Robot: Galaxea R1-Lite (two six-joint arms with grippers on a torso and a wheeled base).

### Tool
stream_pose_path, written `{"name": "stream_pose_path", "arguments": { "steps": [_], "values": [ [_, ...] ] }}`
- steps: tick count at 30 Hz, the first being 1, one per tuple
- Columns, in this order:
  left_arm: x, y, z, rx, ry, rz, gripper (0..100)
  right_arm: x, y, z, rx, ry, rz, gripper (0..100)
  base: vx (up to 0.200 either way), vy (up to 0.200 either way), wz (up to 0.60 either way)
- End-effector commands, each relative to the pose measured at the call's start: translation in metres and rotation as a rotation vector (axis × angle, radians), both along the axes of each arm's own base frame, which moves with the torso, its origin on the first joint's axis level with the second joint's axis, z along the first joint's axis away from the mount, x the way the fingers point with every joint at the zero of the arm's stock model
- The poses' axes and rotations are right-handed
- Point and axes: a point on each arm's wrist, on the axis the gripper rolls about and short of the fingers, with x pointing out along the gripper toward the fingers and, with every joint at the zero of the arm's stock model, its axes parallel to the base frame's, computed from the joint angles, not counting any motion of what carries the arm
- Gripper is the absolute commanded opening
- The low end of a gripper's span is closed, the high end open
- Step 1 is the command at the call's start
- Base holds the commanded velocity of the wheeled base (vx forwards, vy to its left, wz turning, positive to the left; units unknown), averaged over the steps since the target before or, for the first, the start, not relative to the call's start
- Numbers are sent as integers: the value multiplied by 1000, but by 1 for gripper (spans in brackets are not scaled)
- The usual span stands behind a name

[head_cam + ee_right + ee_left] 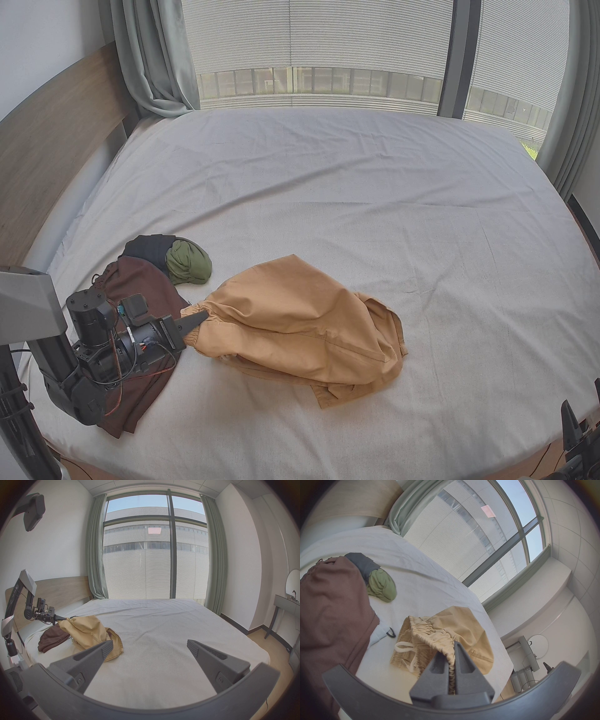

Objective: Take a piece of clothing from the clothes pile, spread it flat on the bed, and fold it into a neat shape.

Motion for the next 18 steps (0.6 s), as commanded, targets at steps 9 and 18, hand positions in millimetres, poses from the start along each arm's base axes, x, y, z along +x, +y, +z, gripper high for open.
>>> {"name": "stream_pose_path", "arguments": {
  "steps": [9,18],
  "values": [
    [3,2,-7,4,19,10,0,0,0,-5,-28,1,6,100,0,0,0],
    [4,3,-6,3,13,13,0,0,0,-4,-22,-6,-15,100,0,0,0]
  ]
}}
